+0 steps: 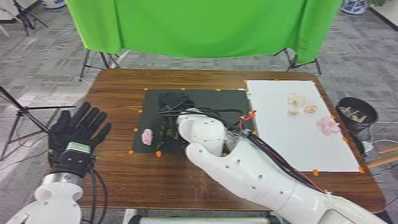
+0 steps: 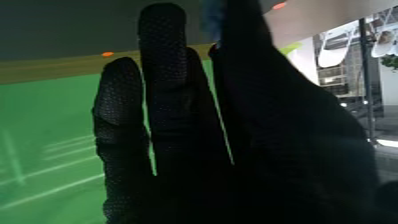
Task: Arrange flowers
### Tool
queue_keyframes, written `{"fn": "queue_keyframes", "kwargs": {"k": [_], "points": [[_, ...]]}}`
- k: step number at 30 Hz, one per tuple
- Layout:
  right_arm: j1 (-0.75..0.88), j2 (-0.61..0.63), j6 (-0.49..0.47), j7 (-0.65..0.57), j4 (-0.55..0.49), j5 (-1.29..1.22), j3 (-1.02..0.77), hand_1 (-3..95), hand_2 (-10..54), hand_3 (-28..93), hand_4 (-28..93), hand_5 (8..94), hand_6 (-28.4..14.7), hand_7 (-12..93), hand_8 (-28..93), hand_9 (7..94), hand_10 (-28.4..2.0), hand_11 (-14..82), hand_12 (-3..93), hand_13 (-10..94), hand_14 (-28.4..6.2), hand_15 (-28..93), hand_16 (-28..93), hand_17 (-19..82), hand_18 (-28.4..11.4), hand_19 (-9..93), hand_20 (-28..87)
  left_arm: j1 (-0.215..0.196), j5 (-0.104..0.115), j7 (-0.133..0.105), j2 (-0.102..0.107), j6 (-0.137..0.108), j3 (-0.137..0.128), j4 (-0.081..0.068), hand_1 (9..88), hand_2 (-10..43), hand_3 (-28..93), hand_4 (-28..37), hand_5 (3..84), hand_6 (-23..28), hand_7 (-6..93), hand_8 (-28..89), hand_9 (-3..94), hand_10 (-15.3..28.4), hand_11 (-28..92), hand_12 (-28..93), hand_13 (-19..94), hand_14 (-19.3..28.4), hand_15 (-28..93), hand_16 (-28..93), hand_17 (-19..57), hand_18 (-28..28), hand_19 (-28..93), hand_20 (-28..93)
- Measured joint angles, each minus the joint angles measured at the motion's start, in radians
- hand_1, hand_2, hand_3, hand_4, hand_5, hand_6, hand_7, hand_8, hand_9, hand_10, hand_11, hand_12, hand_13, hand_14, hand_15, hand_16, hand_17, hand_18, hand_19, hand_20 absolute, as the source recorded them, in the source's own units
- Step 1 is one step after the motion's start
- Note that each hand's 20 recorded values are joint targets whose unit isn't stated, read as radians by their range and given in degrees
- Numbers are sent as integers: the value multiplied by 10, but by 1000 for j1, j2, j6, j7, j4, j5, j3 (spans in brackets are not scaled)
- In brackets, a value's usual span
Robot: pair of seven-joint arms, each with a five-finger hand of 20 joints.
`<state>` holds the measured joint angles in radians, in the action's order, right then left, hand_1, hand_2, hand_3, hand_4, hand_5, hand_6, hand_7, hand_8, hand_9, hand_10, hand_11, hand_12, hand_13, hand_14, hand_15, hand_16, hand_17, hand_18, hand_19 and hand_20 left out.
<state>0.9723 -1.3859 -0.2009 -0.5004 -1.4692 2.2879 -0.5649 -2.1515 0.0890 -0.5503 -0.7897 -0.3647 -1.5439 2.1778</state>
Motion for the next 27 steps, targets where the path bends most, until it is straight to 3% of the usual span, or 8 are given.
{"fn": "queue_keyframes", "kwargs": {"k": [6, 10, 13, 15, 20, 27], "points": [[4, 6, -9, -3, -11, -15, -7, 529, -95, 720, -283, 570, -31, 171, -125, 583, -148, 111, 137, 688, -65, 371, 355, 352, -215, 805, 323, -5, 3, 0, -2, 0, -1, 1, 284, 164, 710, -283, 419, 94, 170, -95, 383, 160, 229, 131, 281, 157, 399, -64, -78, 154, 411, 105], [4, 10, -2, -14, -15, -17, -2, 556, -95, 674, -283, 606, -28, 197, -128, 651, -130, 233, 199, 684, -63, 457, 385, 355, -215, 816, 330, -9, 7, 0, -2, 0, -1, 1, 284, 164, 710, -283, 419, 94, 170, -95, 383, 160, 229, 131, 281, 157, 399, -64, -78, 154, 411, 105], [2, 14, 36, -37, -13, -19, 17, 609, -95, 594, -283, 618, -16, 236, -140, 688, -101, 259, 423, 674, -81, 551, 397, 357, -218, 822, 344, -10, 8, 0, -2, 0, -1, 2, 284, 164, 710, -283, 419, 94, 170, -95, 383, 160, 229, 131, 281, 157, 399, -64, -78, 154, 411, 105], [2, 15, 61, -43, -11, -20, 23, 636, -95, 598, -283, 632, -5, 252, -147, 717, -92, 273, 503, 688, -74, 559, 423, 363, -220, 821, 348, -10, 8, 0, -2, 0, -1, 2, 284, 164, 710, -283, 419, 94, 170, -95, 383, 160, 229, 131, 281, 157, 399, -64, -78, 154, 411, 105], [2, 18, 97, -37, -4, -28, 29, 652, -95, 646, -283, 660, 14, 242, -87, 821, -65, 177, 480, 763, -47, 450, 469, 365, -212, 792, 335, -10, 8, 1, -2, 0, -2, 2, 284, 164, 710, -283, 419, 94, 170, -95, 383, 160, 229, 131, 281, 157, 399, -64, -78, 154, 411, 105], [6, 23, 102, -13, -4, -30, 26, 649, -95, 672, -283, 667, 17, 201, -131, 845, -60, 50, 343, 809, -31, 290, 488, 365, -203, 751, 317, -19, 10, 4, -2, 0, -11, 5, 284, 164, 710, -283, 419, 94, 170, -95, 383, 160, 229, 131, 281, 157, 399, -64, -78, 154, 411, 105]]}}
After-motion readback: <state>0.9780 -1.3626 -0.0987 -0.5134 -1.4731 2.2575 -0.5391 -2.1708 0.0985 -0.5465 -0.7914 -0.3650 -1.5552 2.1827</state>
